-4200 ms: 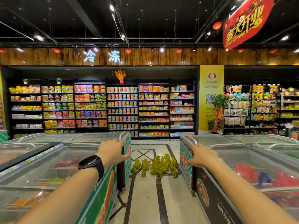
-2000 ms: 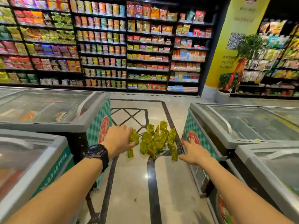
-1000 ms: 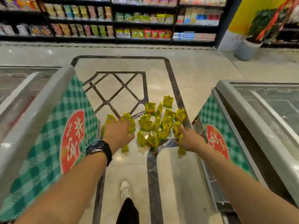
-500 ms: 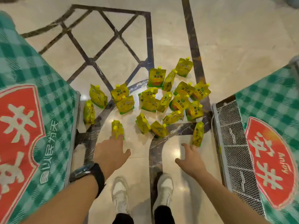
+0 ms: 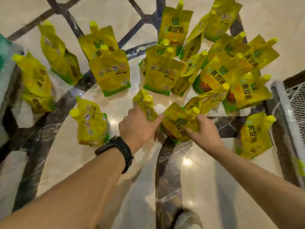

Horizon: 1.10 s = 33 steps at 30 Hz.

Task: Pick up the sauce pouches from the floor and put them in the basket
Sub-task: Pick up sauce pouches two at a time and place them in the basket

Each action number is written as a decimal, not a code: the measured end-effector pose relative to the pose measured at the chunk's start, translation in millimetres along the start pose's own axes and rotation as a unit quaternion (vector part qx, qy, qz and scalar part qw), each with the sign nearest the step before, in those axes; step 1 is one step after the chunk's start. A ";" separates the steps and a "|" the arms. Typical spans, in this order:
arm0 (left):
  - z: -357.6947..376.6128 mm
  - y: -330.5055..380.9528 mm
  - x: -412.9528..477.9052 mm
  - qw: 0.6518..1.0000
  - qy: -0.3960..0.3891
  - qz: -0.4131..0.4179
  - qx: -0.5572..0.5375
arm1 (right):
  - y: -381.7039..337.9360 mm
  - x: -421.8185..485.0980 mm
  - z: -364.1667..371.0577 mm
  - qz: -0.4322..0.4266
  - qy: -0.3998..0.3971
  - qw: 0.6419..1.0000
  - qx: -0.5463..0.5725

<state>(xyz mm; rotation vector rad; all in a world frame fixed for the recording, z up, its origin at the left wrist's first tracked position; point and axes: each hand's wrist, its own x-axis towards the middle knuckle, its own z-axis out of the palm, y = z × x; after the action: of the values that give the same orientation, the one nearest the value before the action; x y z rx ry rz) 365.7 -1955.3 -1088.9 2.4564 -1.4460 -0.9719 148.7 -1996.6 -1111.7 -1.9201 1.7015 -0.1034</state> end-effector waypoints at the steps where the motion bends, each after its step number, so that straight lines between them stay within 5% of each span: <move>1: 9.8 2.0 12.0 1.000 0.015 0.015 -0.007 | 5.9 8.9 3.4 -0.012 0.018 1.000 0.007; 9: 26.0 21.6 46.1 0.999 -0.027 0.030 -0.021 | 11.5 21.0 4.4 -0.076 0.037 0.996 0.027; 17: -10.2 -9.4 23.9 0.989 -0.103 0.085 -0.060 | -15.1 4.3 -7.8 -0.038 -0.012 0.998 -0.042; 25: -45.3 -48.2 18.4 0.954 -0.078 0.215 0.193 | -22.8 -2.5 -16.8 -0.072 -0.043 0.990 -0.115; 33: -66.0 -68.0 28.2 0.943 -0.105 0.276 0.155 | -12.9 8.9 -22.4 -0.082 -0.081 0.987 -0.108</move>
<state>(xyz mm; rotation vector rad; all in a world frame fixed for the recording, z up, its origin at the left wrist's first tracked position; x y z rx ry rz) 464.0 -1955.6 -1078.3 1.9532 -2.3430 -0.9498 152.6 -2012.5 -1089.7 -2.1616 1.4968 0.1766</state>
